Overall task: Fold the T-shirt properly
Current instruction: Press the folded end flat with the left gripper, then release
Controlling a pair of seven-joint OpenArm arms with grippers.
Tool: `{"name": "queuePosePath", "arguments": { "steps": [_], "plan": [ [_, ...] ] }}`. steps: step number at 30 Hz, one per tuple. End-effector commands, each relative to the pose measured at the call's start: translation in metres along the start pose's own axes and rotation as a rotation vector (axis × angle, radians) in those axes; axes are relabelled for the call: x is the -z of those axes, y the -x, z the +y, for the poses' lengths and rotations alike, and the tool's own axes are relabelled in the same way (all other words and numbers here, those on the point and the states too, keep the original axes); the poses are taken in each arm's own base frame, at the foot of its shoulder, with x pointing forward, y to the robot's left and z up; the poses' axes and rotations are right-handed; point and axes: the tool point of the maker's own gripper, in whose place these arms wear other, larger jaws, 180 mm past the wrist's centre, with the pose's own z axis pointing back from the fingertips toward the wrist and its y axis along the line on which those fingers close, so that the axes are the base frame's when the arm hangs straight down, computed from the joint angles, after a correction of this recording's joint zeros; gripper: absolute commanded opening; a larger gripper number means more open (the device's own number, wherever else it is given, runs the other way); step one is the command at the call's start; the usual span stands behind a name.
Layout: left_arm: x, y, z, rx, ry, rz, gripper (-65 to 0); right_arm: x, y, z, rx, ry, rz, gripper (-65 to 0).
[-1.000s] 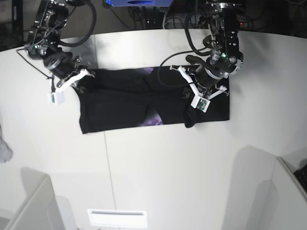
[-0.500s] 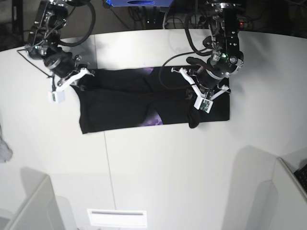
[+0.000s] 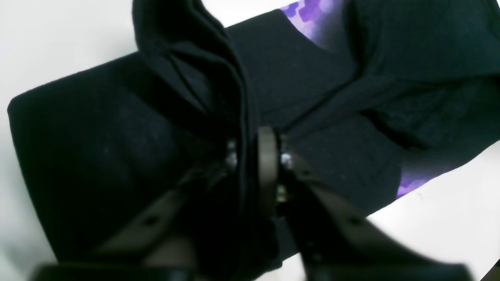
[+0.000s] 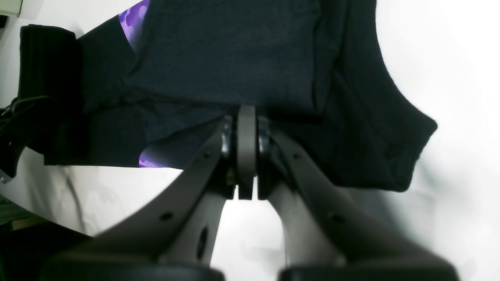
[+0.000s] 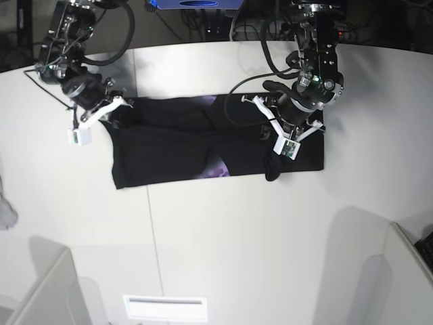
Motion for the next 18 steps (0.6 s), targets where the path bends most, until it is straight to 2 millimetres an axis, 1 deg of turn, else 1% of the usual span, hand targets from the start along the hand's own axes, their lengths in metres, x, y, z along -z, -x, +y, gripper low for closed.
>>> {"name": "queuePosePath", "arguments": {
  "steps": [1, 5, 7, 8, 9, 11, 13, 16, 18],
  "plan": [
    [-0.002, -0.014, -0.002, 0.002, 0.008, -0.048, -47.1, -0.003, -0.011, 0.004, -0.013, -0.018, -0.039, -65.0],
    [-0.002, -0.014, -0.002, 0.002, 0.01, -0.049, -30.9, -0.003, -0.011, 0.004, -0.012, -0.016, -0.04, -65.0],
    [-0.002, -0.014, -0.002, 0.002, 0.01, -0.049, -25.0, -0.003, -0.011, 0.004, -0.013, -0.018, -0.039, -65.0],
    [-0.001, -0.014, -0.003, 0.002, 0.012, -0.049, -23.0, -0.003, -0.011, 0.004, -0.013, -0.018, -0.039, -65.0],
    [0.0, -0.015, -0.009, 0.01, 0.025, -0.05, -21.4, -0.002, -0.011, 0.005, -0.013, -0.019, -0.038, -65.0],
    [0.002, -0.016, -0.019, 0.027, 0.052, -0.05, -19.9, -0.002, -0.011, 0.005, -0.014, -0.02, -0.037, -65.0],
    [0.005, -0.023, -0.035, 0.056, 0.091, -0.061, -20.1, -0.002, -0.011, 0.005, -0.014, -0.02, -0.037, -65.0],
    [0.007, -0.027, -0.056, 0.089, 0.143, -0.065, -20.1, -0.002, -0.012, 0.004, -0.013, -0.018, -0.04, -65.0],
    [0.008, -0.027, -0.065, 0.101, 0.163, -0.065, -20.1, -0.003, -0.012, 0.004, -0.012, -0.017, -0.041, -65.0]
  ]
}}
